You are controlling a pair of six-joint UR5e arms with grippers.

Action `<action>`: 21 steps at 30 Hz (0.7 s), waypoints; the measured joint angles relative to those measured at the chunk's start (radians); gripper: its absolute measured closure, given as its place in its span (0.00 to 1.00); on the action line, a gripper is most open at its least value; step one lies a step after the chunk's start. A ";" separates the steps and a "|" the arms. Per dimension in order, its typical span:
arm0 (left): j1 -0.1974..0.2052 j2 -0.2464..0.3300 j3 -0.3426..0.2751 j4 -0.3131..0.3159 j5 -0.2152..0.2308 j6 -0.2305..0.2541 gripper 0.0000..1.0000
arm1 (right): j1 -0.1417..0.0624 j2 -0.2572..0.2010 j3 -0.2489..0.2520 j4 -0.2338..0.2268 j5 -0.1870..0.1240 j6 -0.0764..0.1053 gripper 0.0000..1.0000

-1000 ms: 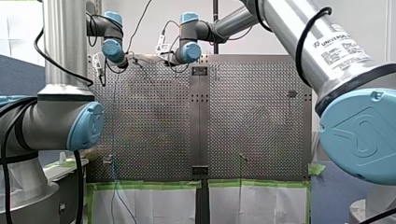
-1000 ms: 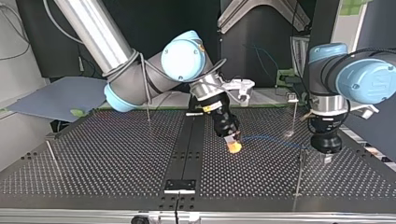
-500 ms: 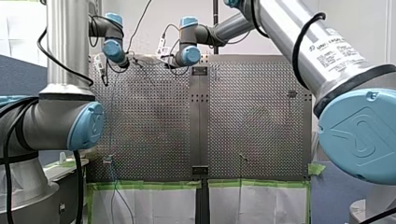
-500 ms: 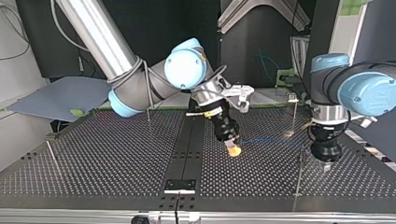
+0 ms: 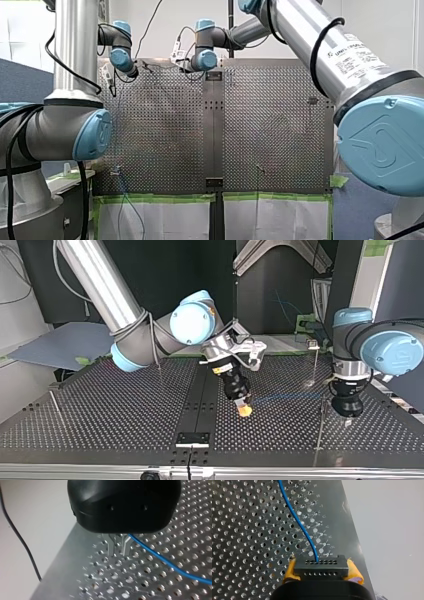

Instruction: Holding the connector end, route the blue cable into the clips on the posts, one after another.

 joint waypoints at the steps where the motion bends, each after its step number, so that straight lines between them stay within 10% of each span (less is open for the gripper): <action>1: 0.001 -0.003 0.001 0.000 0.001 0.000 0.81 | -0.003 0.003 -0.001 0.000 -0.002 0.000 1.00; 21: 0.031 -0.080 0.073 0.020 0.026 -0.027 0.81 | -0.025 0.095 -0.137 0.018 -0.037 0.020 1.00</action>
